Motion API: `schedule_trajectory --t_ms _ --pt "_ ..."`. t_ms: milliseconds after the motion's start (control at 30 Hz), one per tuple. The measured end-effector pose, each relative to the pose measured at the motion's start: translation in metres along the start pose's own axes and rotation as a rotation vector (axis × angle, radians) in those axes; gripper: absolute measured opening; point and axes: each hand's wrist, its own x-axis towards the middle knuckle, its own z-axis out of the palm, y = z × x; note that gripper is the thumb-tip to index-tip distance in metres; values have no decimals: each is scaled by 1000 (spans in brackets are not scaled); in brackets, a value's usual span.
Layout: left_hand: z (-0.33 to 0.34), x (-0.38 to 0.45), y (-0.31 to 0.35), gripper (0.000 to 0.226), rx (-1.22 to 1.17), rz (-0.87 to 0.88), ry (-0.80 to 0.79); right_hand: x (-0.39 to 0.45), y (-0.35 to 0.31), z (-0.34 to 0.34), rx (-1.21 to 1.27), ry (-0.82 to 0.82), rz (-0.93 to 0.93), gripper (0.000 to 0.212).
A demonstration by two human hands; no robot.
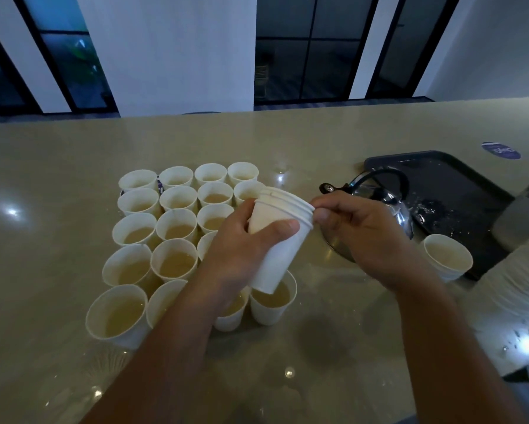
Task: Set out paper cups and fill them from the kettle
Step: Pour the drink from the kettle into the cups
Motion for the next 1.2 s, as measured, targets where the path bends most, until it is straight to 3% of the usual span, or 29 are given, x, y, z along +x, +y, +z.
schedule_trajectory --t_ms 167,267,367,467,533,600,733,867,1200 --pt "-12 -4 1 38 -53 -33 -30 3 -8 13 26 5 -28 16" --pt "-19 -6 -2 53 -60 -42 -34 5 -9 21 63 57 -11 20" --pt "-26 -11 -4 65 -47 -52 -48 16 -15 21 74 242 15 20" --pt "-30 -12 -3 54 -51 14 34 44 -24 7 -44 483 -8 18" --pt "-32 -10 -1 54 -36 66 105 73 -21 -1 -157 539 -39 13" --pt "-33 -9 0 57 -39 110 157 107 -5 -4 -315 489 3 15" --pt "-32 -9 -1 67 -22 173 232 162 43 8 -681 207 112 20" --pt "-31 -7 -5 75 2 135 266 181 80 23 -924 20 211 22" --pt "-33 2 -8 74 17 102 344 199 110 44 -900 -22 260 20"
